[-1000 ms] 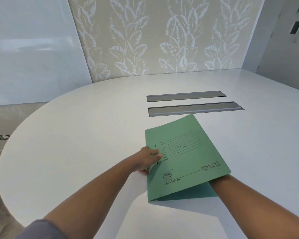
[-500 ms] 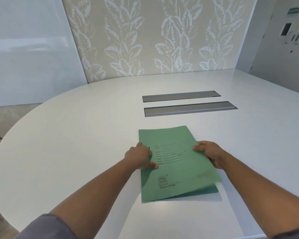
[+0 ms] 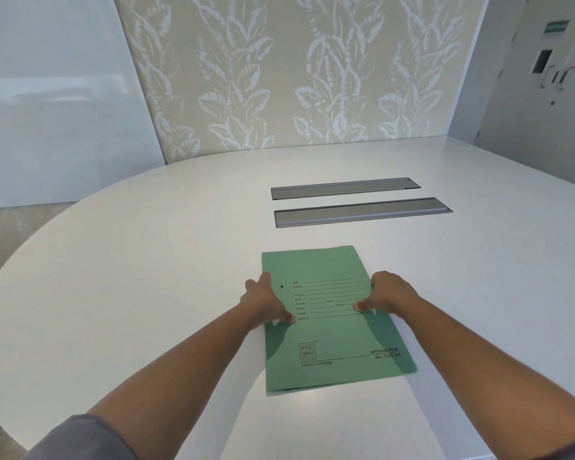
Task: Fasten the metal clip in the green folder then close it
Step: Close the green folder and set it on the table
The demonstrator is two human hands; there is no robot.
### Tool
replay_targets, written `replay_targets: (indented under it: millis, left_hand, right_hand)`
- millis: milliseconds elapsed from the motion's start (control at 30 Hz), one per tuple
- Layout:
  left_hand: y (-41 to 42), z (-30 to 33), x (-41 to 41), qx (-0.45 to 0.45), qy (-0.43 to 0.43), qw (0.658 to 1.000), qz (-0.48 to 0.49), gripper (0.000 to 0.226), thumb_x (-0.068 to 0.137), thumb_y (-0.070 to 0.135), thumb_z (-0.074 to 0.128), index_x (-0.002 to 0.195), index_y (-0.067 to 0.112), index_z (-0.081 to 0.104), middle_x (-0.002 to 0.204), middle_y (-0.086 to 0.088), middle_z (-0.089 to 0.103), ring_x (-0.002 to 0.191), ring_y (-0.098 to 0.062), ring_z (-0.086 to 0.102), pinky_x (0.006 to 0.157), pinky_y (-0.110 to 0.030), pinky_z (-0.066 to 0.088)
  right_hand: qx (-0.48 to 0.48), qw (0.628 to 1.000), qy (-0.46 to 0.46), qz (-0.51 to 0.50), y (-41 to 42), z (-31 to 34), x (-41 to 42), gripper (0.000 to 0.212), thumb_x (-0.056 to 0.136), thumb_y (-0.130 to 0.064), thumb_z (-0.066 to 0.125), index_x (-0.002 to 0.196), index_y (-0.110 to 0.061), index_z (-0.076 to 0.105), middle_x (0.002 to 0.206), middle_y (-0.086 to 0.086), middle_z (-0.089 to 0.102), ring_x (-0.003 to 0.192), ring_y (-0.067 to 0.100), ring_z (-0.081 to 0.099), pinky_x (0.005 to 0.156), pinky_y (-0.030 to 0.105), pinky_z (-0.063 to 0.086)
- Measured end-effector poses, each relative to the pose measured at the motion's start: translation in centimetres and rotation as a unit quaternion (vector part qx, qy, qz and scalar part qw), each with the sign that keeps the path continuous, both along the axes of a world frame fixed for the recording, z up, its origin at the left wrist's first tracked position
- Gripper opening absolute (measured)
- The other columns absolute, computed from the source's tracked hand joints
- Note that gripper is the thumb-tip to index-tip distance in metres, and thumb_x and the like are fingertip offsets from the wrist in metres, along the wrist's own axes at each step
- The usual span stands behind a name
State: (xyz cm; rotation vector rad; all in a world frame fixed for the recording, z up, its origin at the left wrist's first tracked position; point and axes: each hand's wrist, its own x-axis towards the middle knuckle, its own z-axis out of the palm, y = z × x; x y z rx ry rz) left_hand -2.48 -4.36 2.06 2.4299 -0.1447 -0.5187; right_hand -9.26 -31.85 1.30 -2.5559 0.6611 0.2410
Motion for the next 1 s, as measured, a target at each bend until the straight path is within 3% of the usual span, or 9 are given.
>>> replay_targets:
  millis: [67, 167, 233, 400, 567, 700, 867, 1000]
  left_hand:
    - [0.2, 0.0, 0.2, -0.085, 0.028, 0.994, 0.059, 0.078, 0.065, 0.011, 0.092, 0.124, 0.017, 0.041, 0.121, -0.006, 0.044, 0.108, -0.030, 0.054, 0.086, -0.044, 0.053]
    - [0.5, 0.0, 0.6, -0.229, 0.115, 0.957, 0.134, 0.053, 0.076, -0.001, 0.084, 0.116, 0.004, 0.049, 0.116, -0.013, 0.066, 0.102, -0.034, 0.067, 0.086, -0.048, 0.058]
    - [0.5, -0.2, 0.6, -0.255, 0.131, 0.949, 0.128, 0.043, 0.083, -0.002, 0.077, 0.121, 0.005, 0.057, 0.116, -0.014, 0.071, 0.099, -0.033, 0.069, 0.080, -0.045, 0.059]
    - [0.4, 0.0, 0.4, -0.337, 0.138, 0.923, 0.126, 0.038, 0.096, -0.002, 0.057, 0.126, 0.017, 0.045, 0.110, -0.009, 0.068, 0.095, -0.033, 0.069, 0.066, -0.042, 0.059]
    - [1.1, 1.2, 0.9, -0.391, 0.127, 0.902, 0.133, 0.036, 0.099, -0.004, 0.051, 0.127, 0.019, 0.047, 0.109, -0.012, 0.070, 0.088, -0.035, 0.073, 0.056, -0.043, 0.061]
    - [2.6, 1.9, 1.9, -0.437, 0.122, 0.881, 0.133, 0.040, 0.100, -0.003, 0.053, 0.132, 0.020, 0.047, 0.112, -0.014, 0.073, 0.087, -0.036, 0.076, 0.063, -0.051, 0.062]
    - [3.8, 2.7, 3.2, -0.482, 0.087, 0.858, 0.154, 0.038, 0.099, -0.002, 0.053, 0.130, 0.020, 0.050, 0.107, -0.012, 0.076, 0.083, -0.035, 0.077, 0.063, -0.051, 0.061]
    - [4.7, 3.5, 4.1, -0.504, 0.064, 0.845, 0.165, 0.037, 0.098, -0.004, 0.054, 0.126, 0.020, 0.053, 0.097, -0.008, 0.079, 0.078, -0.032, 0.077, 0.060, -0.049, 0.061]
  right_hand:
    - [-0.006, 1.000, 0.004, -0.003, 0.1, 0.1, 0.0, 0.048, 0.062, -0.048, 0.090, 0.088, -0.022, 0.058, 0.089, -0.006, 0.068, 0.078, 0.013, 0.064, 0.061, 0.031, 0.047]
    - [-0.009, 1.000, 0.008, -0.002, 0.3, 0.1, 0.0, 0.048, 0.061, -0.049, 0.088, 0.087, -0.024, 0.056, 0.089, -0.006, 0.067, 0.078, 0.012, 0.063, 0.060, 0.030, 0.045]
    - [-0.010, 1.000, 0.008, 0.003, 0.4, 0.1, 0.0, 0.047, 0.061, -0.049, 0.088, 0.086, -0.025, 0.055, 0.089, -0.007, 0.066, 0.078, 0.012, 0.062, 0.060, 0.030, 0.045]
    - [0.015, 1.000, -0.002, 0.004, 0.5, -0.1, 0.1, 0.046, 0.060, -0.048, 0.089, 0.084, -0.026, 0.057, 0.086, -0.008, 0.068, 0.076, 0.012, 0.064, 0.059, 0.030, 0.047]
    - [0.114, 0.990, -0.072, -0.039, 0.9, -0.4, -0.1, 0.058, 0.061, -0.046, 0.092, 0.089, -0.019, 0.049, 0.087, -0.010, 0.061, 0.079, 0.013, 0.061, 0.067, 0.035, 0.050]
    - [0.320, 0.932, -0.154, -0.079, 1.4, -0.2, -0.5, 0.067, 0.067, -0.037, 0.094, 0.116, -0.015, 0.053, 0.104, 0.000, 0.069, 0.092, 0.021, 0.070, 0.070, 0.037, 0.054]
    - [0.524, 0.844, -0.110, 0.013, 1.8, 0.0, -0.9, 0.040, 0.092, -0.008, 0.071, 0.130, -0.015, 0.061, 0.123, 0.007, 0.074, 0.111, 0.031, 0.071, 0.096, 0.055, 0.055]
    - [0.579, 0.809, -0.103, 0.016, 2.3, -0.2, -1.1, 0.037, 0.098, 0.002, 0.055, 0.133, -0.009, 0.061, 0.129, 0.017, 0.069, 0.120, 0.041, 0.064, 0.099, 0.058, 0.052]
